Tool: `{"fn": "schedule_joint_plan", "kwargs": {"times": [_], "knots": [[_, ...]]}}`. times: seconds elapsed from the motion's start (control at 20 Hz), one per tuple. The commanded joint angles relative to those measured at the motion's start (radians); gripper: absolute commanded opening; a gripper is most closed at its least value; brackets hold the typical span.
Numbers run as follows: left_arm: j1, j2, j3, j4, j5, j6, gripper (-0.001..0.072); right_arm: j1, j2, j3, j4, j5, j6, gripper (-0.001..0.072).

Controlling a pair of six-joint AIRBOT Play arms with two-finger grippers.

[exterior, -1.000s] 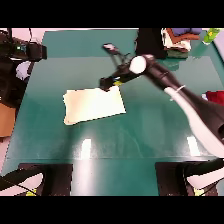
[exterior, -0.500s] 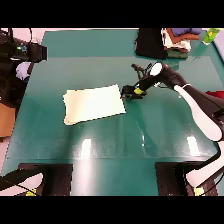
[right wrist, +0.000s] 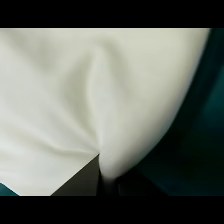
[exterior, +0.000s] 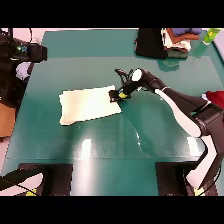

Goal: Fold the shirts.

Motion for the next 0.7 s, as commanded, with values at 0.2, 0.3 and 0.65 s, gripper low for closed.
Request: {"fn": "schedule_joint_plan", "kwargs": {"times": [0.2,0.3,0.65], "knots": [[-0.107,0.000,0.000,-0.013,-0.010,0.008,0.0023,-0.037,0.066,0.166,-0.298,0.053,0.033,0.0020],[-0.171,0.000,0.000,-0.013,0.005,0.011,0.0023,-0.132,0.128,0.189,-0.363,0.122,0.032,0.0020],[-0.265,0.000,0.000,-0.022,0.010,0.032,0.0023,-0.644,0.361,0.101,-0.464,0.202,0.031,0.0020]]}}
